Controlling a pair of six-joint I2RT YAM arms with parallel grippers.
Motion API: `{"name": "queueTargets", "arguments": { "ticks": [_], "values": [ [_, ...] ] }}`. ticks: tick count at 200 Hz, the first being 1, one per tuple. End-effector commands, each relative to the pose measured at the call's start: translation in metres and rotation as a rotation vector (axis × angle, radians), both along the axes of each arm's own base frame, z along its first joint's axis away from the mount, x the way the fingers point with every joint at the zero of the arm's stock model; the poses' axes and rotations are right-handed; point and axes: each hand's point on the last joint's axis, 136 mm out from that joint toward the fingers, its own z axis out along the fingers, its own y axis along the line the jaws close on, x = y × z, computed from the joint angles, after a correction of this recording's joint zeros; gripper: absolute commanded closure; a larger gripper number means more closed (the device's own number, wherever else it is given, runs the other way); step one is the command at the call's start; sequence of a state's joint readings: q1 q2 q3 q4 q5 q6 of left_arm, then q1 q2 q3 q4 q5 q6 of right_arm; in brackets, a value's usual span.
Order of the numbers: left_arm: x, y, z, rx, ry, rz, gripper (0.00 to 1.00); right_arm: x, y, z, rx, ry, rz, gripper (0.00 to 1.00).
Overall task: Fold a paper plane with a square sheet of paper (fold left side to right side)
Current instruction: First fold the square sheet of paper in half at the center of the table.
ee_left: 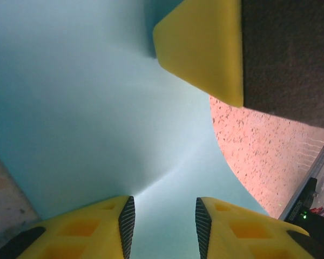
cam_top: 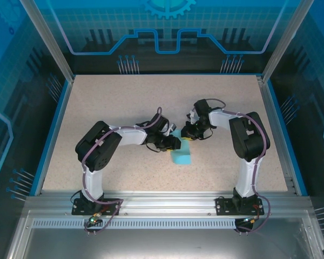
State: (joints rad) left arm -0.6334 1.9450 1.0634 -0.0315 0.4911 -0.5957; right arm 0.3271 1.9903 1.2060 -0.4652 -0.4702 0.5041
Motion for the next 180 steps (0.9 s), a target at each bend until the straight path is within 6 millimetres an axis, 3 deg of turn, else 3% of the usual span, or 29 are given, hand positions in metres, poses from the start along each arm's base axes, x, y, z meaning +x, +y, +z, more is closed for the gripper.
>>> {"name": "queueTargets", "arguments": {
  "ticks": [1,180],
  "values": [
    [-0.031,0.005,-0.01,0.022,0.041,-0.059,0.61,-0.024,-0.012,-0.025,-0.104,0.095,0.011,0.84],
    [-0.086,-0.009,0.002,-0.006,-0.033,-0.238,0.59,-0.03,-0.015,-0.029,-0.127,0.113,0.011,0.83]
  ]
}}
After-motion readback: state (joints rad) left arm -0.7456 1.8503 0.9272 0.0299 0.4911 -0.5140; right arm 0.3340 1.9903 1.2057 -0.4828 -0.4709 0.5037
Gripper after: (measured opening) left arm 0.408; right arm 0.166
